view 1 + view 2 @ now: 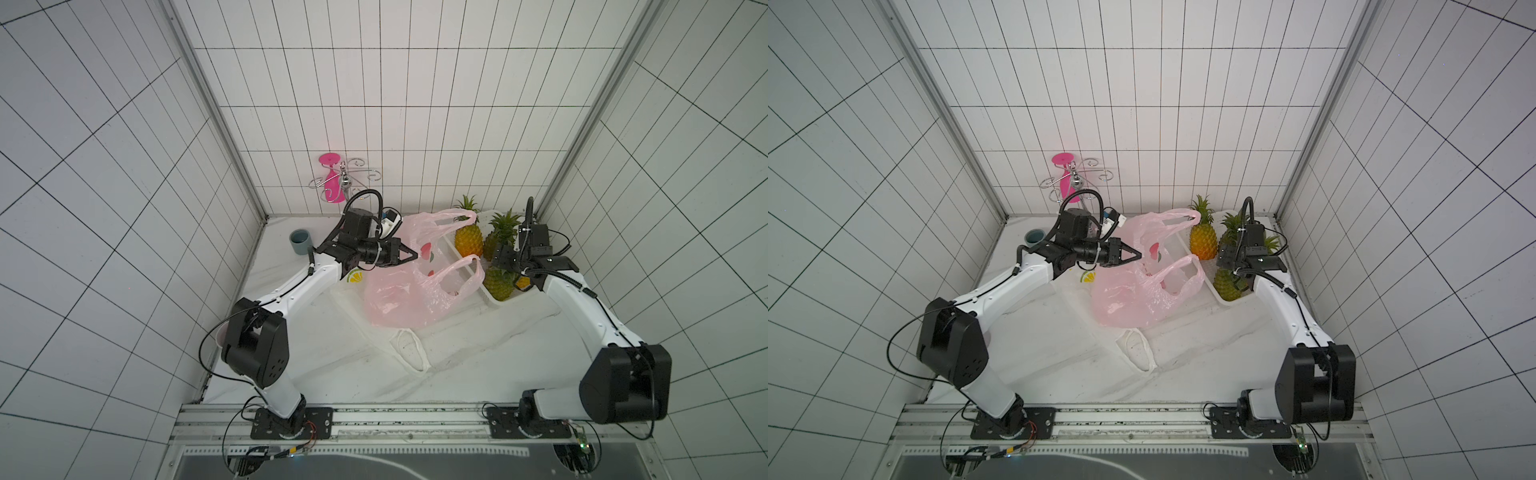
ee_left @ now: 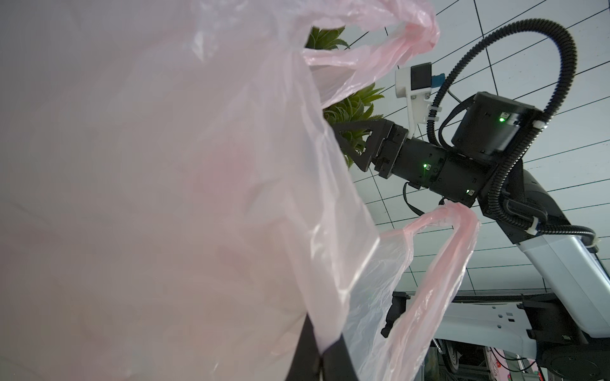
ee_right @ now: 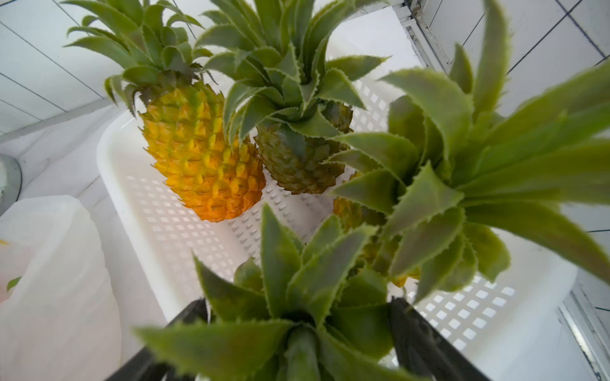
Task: Place the pineapple into a plastic bag & tie a knot
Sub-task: Pick up the pineapple from the basket.
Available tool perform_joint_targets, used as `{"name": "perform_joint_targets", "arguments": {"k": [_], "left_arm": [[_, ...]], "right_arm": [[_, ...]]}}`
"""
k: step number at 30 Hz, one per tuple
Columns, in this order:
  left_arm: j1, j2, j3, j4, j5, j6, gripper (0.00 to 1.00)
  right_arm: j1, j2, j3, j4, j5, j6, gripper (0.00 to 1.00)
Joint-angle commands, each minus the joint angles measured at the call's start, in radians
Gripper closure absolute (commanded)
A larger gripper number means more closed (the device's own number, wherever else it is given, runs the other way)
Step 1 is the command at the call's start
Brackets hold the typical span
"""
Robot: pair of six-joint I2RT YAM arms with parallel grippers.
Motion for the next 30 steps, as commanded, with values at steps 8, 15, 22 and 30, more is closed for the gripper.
{"name": "perform_joint_targets", "arguments": {"k": [8,15,22,30], "left_arm": [[0.001,-0.014,-0.007,0.0,0.015,0.008,1.0],[0.0,-0.033,-0.027,0.005,0.023,0.018,1.0],[0.0,-0.048,-0.041,0.035,0.036,0.004,1.0],[0.001,-0.052,-0.052,0.057,0.041,-0.016,1.0]], "right_arm": [[-0.011,0.045,-0.071,0.161,-0.117,0.023,0.95],[-0.012,-0.113,-0.051,0.157,-0.22,0.051,1.0],[-0.012,-0.315,0.032,0.115,-0.241,0.084,1.0],[-0.011,-0.462,0.07,0.226,-0.51,0.183,1.0]]}}
